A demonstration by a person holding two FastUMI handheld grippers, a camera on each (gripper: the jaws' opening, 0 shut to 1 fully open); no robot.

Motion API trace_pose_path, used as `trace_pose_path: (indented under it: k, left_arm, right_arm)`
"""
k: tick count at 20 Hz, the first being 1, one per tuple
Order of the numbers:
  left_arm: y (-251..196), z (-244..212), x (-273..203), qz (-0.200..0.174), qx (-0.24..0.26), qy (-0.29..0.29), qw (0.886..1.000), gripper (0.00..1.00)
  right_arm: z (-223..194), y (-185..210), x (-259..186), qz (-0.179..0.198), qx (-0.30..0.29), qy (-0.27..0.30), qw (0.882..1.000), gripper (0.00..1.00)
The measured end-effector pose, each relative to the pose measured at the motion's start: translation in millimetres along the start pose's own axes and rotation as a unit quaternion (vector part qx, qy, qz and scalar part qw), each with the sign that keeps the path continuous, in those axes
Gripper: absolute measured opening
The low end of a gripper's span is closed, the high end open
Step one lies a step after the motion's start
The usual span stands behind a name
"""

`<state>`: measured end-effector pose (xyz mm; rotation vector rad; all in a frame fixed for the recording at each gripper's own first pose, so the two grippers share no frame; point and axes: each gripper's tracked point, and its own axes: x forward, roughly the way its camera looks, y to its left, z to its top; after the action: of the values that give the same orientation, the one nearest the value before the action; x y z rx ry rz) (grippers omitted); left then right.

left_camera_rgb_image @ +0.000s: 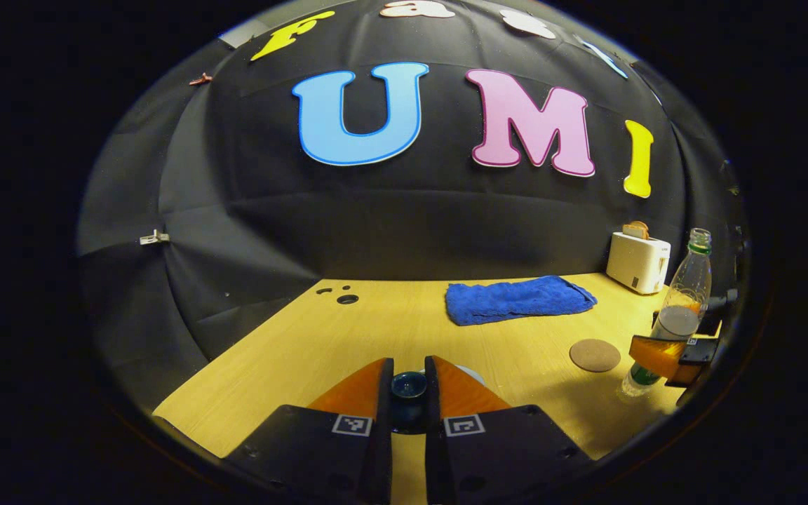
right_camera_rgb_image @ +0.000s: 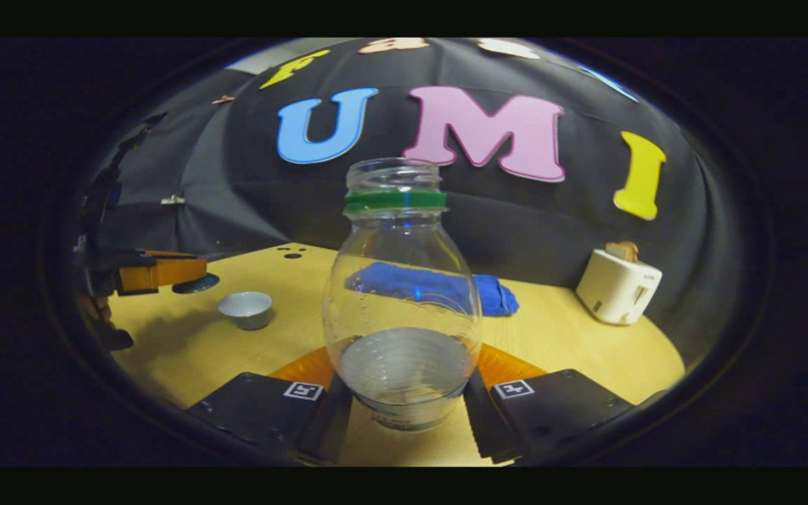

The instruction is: Open the teacup lid with one hand, grasp the water bottle and pour water into the teacup with the other hand; after pouring, place the water bottle on the coaster and then close the teacup lid.

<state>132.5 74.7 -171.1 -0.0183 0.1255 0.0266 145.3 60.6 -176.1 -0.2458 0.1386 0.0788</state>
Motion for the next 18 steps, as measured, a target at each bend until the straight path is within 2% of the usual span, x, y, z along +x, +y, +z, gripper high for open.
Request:
trace_pose_path:
  k: [4,7,9,10,11,12,13,15,18]
  left_arm:
    - [26.6,3.5,-14.2,0.019,-0.005,-0.006,1.000,0.23]
    - [48.2,2.5,-23.1,0.031,-0.010,-0.007,0.999,0.23]
    - [62.8,0.9,-28.9,0.039,-0.010,-0.007,0.999,0.19]
    - [70.3,-0.2,-31.5,0.042,-0.008,-0.006,0.999,0.23]
    - [78.1,-1.8,-32.8,0.047,-0.008,-0.004,0.999,0.19]
    - [84.8,-3.9,-35.9,0.050,-0.010,-0.002,0.999,0.23]
    - [89.3,-5.5,-38.5,0.048,-0.013,0.000,0.999,0.23]
    - [100.0,-11.2,-43.6,0.049,-0.012,0.005,0.999,0.23]
    - [116.9,-20.4,-47.2,0.052,0.002,0.015,0.999,0.23]
  right_arm:
    - [20.3,-0.3,21.6,-0.001,-0.086,-0.022,0.996,0.73]
    - [28.7,-0.3,41.8,-0.014,-0.161,-0.030,0.986,0.72]
    - [32.1,4.4,53.7,-0.015,-0.198,-0.034,0.979,0.72]
    - [34.2,11.2,58.7,-0.008,-0.208,-0.040,0.977,0.72]
    - [35.7,16.7,64.5,-0.004,-0.228,-0.046,0.973,0.73]
    - [38.4,19.4,68.6,-0.002,-0.255,-0.051,0.966,0.76]
    - [39.5,23.7,72.9,0.003,-0.282,-0.055,0.958,0.72]
    - [40.0,29.1,82.2,0.004,-0.327,-0.062,0.943,0.72]
    - [36.7,41.1,95.8,0.012,-0.368,-0.061,0.928,0.72]
